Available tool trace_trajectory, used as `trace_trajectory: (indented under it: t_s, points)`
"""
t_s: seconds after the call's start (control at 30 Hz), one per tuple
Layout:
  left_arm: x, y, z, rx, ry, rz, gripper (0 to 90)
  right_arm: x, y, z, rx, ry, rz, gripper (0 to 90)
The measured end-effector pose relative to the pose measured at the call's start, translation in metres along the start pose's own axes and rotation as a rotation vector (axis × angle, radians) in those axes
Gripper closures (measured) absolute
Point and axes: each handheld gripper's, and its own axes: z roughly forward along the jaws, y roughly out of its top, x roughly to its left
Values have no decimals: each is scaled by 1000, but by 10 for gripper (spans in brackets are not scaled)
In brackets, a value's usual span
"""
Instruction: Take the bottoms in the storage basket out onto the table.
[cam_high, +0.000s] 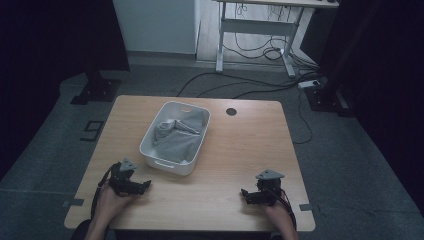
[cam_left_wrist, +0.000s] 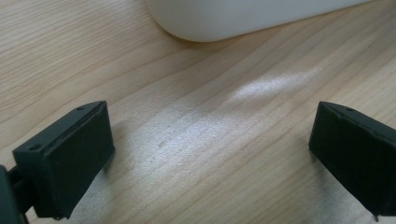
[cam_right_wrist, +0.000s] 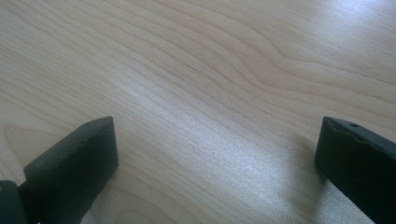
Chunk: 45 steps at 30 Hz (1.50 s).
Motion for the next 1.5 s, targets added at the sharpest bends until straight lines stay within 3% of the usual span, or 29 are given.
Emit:
trace_trajectory:
  t_s: [0.4,0.73,0.97,1.1,1.5]
  points:
    - [1,0,1,-2,-4,2,0,1,0,0,0,14,-15,0]
    - [-1,2,0,10,4,-12,0,1,0,0,0,25,-23,0]
    - [2,2,-2,9,-15,-39,7,2,-1,-1,1,30,-31,0]
    - [-1,3,-5,21,-6,-27,17,2,-1,-1,1,32,-33,0]
    - [-4,7,-17,-5,-15,-17,30,2,-1,-1,1,34,-36,0]
